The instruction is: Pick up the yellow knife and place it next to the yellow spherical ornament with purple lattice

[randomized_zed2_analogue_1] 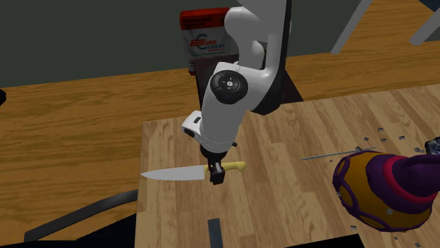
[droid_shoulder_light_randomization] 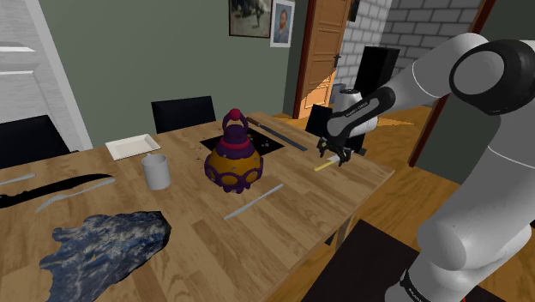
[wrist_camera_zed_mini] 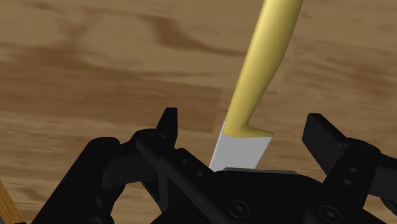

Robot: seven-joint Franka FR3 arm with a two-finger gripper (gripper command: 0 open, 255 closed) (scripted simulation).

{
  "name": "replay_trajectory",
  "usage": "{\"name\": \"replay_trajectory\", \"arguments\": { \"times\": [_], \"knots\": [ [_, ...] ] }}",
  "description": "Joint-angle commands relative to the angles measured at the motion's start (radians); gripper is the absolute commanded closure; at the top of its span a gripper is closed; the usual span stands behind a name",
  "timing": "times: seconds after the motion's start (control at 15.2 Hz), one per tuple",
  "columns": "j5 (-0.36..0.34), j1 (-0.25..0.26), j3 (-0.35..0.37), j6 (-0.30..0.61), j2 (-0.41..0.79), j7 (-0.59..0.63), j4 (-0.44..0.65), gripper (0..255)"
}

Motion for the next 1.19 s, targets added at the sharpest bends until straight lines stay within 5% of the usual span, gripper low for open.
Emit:
{"name": "replay_trajectory", "arguments": {
  "times": [0.0, 0.33, 0.4, 1.12],
  "knots": [
    [-0.001, 0.000, 0.000, 0.004, 0.005, 0.001, 0.001, 0],
    [-0.001, 0.000, 0.000, 0.004, 0.005, 0.001, 0.001, 0],
    [-0.001, 0.000, 0.000, 0.004, 0.005, 0.001, 0.001, 255],
    [0.004, 0.000, 0.001, -0.022, -0.013, -0.005, 0.010, 255]
  ]
}}
